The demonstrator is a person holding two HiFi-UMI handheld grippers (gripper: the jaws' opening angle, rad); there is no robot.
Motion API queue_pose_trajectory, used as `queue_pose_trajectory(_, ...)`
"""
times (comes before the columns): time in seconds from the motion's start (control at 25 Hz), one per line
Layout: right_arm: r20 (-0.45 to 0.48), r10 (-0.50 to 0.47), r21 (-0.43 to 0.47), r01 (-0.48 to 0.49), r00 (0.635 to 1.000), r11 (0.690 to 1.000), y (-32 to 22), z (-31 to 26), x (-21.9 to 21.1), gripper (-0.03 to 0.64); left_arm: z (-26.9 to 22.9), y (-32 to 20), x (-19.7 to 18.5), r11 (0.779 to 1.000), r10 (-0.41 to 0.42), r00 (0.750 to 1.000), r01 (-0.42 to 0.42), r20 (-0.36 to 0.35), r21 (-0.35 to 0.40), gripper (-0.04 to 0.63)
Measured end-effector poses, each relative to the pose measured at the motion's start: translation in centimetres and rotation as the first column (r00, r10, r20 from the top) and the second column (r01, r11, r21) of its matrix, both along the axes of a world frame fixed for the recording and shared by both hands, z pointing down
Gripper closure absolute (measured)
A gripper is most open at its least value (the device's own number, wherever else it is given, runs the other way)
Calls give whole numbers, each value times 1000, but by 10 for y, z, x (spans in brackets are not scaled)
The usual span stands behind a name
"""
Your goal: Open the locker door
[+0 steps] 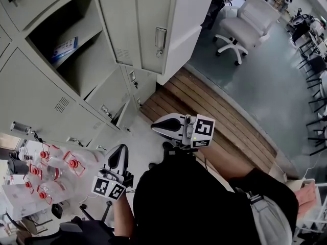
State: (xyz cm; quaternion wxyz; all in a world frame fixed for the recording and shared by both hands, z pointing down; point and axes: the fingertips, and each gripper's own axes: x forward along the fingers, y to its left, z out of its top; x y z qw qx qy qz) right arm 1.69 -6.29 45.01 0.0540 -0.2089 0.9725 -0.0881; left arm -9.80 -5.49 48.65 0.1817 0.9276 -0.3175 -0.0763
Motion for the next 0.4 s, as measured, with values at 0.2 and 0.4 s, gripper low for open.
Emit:
queue_pose_trajectory(0.2, -7, -3, -6, 3, 1000, 1000, -5, 2, -1, 606, 2, -4, -1, 1000, 1, 1000, -1, -2, -6, 580)
queue_pose_trajectory(0.4, -18, -9, -6, 9, 1000, 1000, -14, 0, -4, 606, 1, -12, -4, 1000, -2, 1000, 2, -10, -8, 580)
